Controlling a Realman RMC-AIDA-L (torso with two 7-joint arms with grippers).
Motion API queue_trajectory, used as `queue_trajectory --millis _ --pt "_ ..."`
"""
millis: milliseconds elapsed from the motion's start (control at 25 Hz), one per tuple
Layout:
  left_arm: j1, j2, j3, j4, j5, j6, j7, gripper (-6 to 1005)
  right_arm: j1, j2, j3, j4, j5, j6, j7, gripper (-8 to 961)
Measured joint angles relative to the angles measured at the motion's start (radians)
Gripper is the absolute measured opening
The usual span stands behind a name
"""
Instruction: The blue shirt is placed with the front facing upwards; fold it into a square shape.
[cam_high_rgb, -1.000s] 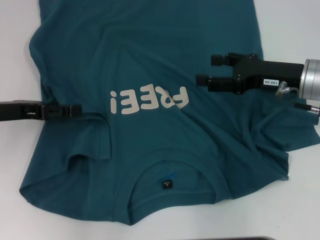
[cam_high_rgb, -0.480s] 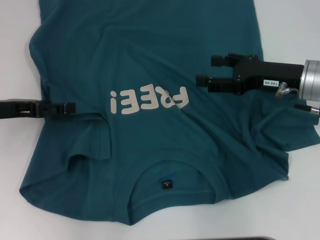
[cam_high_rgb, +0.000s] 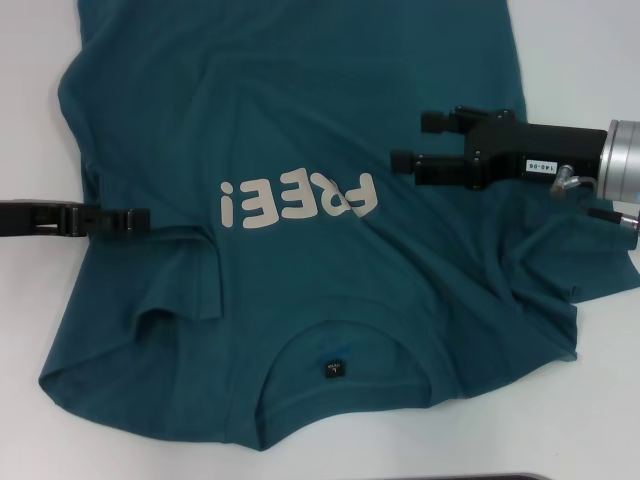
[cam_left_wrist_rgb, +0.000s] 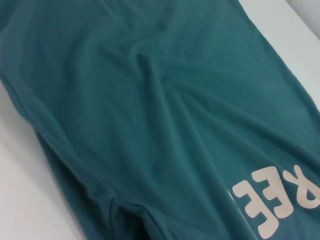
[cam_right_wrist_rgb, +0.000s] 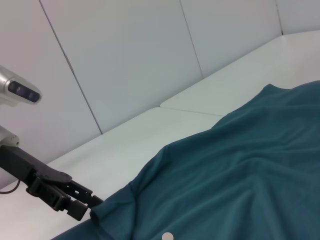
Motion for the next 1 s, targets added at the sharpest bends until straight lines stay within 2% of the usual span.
queue_trajectory --millis 320,560,1000 --pt "-0.011 -0.001 0.0 -0.002 0.03 -0.021 -0.034 917 0.002 0.0 0.0 0.0 0.0 0.0 -0.004 907" --pt "-0.016 -0.002 0.01 -0.011 0.041 -0.024 -0.047 761 0.004 0.0 0.0 0.0 0.0 0.0 -0.005 907" --pt "-0.027 -0.004 0.014 -0.008 0.047 -0.028 -0.048 289 0.002 0.0 0.0 0.0 0.0 0.0 -0.005 907"
